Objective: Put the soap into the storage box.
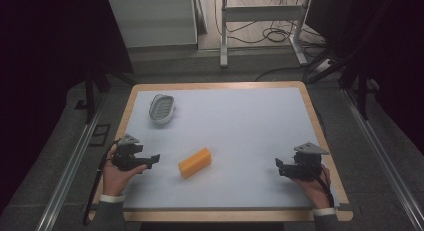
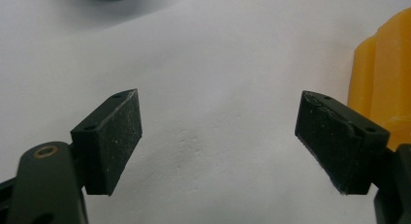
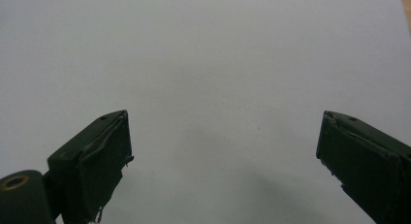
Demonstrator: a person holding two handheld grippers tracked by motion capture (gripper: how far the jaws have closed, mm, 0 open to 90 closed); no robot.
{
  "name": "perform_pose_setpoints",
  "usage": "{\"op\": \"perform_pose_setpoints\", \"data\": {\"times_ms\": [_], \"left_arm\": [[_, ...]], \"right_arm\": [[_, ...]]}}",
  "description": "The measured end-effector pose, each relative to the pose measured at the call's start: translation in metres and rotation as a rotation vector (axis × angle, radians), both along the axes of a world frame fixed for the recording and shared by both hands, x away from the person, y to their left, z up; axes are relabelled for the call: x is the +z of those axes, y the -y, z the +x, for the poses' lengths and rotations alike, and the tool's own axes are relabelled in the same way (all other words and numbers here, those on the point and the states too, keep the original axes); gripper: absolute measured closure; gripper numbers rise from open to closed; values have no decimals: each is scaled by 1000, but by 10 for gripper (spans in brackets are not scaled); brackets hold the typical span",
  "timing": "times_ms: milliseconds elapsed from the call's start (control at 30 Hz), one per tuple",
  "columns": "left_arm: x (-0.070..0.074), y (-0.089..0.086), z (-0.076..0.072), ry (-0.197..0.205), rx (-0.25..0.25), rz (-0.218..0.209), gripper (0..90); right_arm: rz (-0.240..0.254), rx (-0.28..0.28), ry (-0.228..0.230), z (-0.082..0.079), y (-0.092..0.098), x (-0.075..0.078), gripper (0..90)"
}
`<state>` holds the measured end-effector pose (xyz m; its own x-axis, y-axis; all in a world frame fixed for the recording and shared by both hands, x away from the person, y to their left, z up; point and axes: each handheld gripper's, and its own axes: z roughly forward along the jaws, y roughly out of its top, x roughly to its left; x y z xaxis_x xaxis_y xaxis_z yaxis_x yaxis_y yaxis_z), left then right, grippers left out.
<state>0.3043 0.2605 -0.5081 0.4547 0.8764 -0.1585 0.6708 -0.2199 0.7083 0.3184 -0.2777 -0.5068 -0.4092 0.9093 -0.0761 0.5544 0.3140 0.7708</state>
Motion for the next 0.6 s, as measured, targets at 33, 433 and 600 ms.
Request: {"op": "perform_pose_setpoints", "data": {"times_ms": [33, 433, 600], "left_arm": [[0, 0, 0, -1, 0, 3, 177], [9, -3, -6, 39, 17, -6, 177], [13, -2, -9, 49, 7, -8, 176]], "right_arm": [[-3, 1, 10, -1, 0, 1, 57], [4, -9, 20, -3, 8, 2, 61], [5, -22, 23, -3, 11, 2, 61]]}}
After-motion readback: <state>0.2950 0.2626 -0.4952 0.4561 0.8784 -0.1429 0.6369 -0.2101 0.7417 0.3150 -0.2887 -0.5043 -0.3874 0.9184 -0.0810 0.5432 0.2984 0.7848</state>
